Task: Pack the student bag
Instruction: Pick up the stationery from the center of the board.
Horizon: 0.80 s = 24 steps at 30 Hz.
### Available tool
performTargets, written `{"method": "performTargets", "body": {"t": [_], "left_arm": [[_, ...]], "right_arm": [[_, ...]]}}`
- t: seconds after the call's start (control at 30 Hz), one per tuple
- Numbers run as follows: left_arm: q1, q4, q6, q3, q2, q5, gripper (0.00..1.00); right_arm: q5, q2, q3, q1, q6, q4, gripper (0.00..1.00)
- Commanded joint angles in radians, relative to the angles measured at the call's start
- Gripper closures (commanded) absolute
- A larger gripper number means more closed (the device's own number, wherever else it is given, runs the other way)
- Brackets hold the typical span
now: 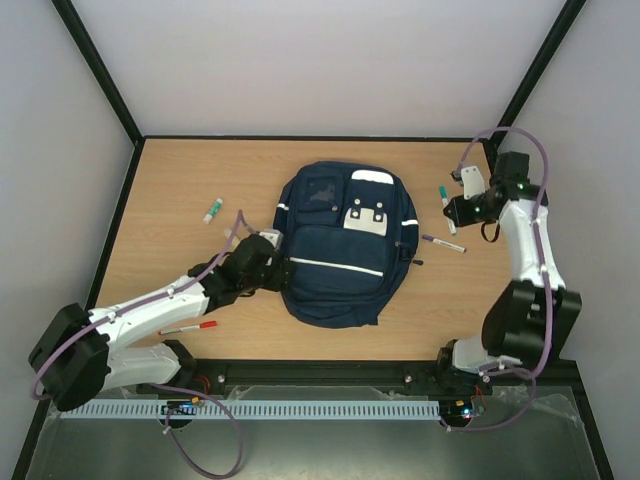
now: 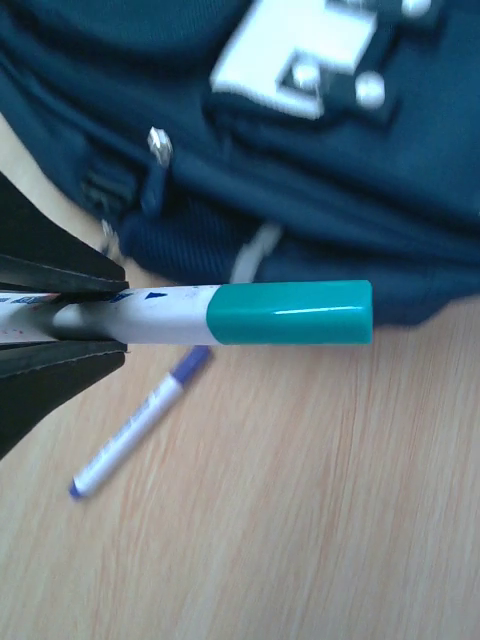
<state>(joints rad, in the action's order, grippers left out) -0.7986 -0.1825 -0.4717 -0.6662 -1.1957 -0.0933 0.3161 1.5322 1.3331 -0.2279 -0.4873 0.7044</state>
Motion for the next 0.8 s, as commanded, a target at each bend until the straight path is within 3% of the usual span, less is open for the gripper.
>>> {"method": "performTargets", "body": {"t": [0.0,0.33,0.57,0.77], "left_arm": [[0.052,0.003,-0.169,0.064,0.053,0.007,0.20],[0.078,0.227,-0.111,0.173,-0.014,0.325,0.21],[-0.040,0.299,-0.053,0.148,-0.083,0.342,0.23],[-0.215,0.214,0.008,0.041,-0.150,0.260,0.25]], "right_arm": [[0.207,-0.172,-0.143,0.003,0.134,-0.024,0.99],[0.322,-0.232,-0.366,0.003,0.199,-0.150,0.99],[0.316,-0.198,-0.437,0.003,0.266,-0.250,0.99],[0.236,-0.130,-0.431,0.019,0.273,-0.278,0.99]]}}
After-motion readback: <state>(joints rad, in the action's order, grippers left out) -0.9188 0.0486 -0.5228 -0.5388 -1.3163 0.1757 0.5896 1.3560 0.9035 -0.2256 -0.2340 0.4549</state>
